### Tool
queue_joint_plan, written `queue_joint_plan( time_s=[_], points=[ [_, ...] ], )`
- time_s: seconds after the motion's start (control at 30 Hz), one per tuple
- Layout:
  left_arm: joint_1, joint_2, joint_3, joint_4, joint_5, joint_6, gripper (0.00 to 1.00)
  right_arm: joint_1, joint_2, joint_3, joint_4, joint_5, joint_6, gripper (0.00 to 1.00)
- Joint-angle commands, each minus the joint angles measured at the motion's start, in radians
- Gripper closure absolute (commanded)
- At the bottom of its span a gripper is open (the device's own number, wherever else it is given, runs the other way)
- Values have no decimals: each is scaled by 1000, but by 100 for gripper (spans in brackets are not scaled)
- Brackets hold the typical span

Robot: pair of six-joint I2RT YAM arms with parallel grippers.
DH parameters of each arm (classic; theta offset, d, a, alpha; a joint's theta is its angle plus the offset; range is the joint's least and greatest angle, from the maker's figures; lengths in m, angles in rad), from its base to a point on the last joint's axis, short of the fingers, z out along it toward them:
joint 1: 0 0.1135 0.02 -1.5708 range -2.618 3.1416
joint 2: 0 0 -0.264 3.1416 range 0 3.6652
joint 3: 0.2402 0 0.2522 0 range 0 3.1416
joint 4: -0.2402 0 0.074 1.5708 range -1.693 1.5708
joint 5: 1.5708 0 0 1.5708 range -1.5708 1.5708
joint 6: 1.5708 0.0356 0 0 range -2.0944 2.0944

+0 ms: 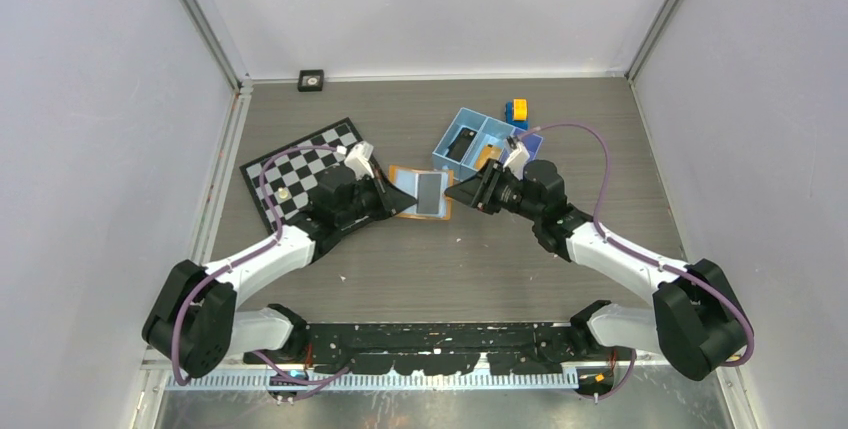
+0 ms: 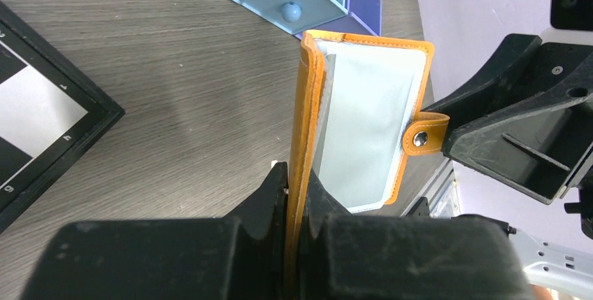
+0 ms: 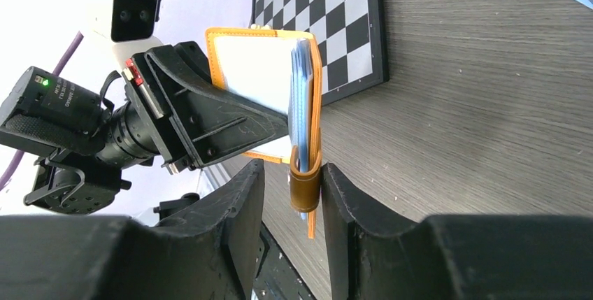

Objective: Take the credit cards out of the card holder
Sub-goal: Remove the credit card from the card holder.

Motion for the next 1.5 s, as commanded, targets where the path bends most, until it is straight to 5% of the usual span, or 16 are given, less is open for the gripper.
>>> queue_joint_plan(
  time_s=[0.0, 0.3, 0.5, 0.7, 1.03, 1.2, 1.37, 1.47],
  points=[
    [23, -30, -6, 13, -18, -26, 100, -1, -33, -9, 36, 20, -17, 62],
    [37, -28, -17, 42, 9, -41, 100, 0, 0, 7, 31, 1, -17, 79],
    [37, -25, -34, 146, 88, -55, 100, -1, 72, 35, 37, -43, -1, 59],
    [39, -81, -60, 149, 49, -58, 100, -2, 54, 49, -88, 76, -25, 37],
    [46, -159, -110, 229, 59, -77, 100, -2, 103, 49, -18, -4, 1, 27],
    [46, -132, -107, 272, 98, -94, 100, -2, 75, 10, 96, -55, 22, 38],
    [46, -115, -109, 306, 124, -110, 100, -2, 56, -7, 133, -66, 28, 64],
    [46, -108, -108, 307, 126, -109, 100, -3, 49, -19, 183, -91, 42, 68]
  ],
)
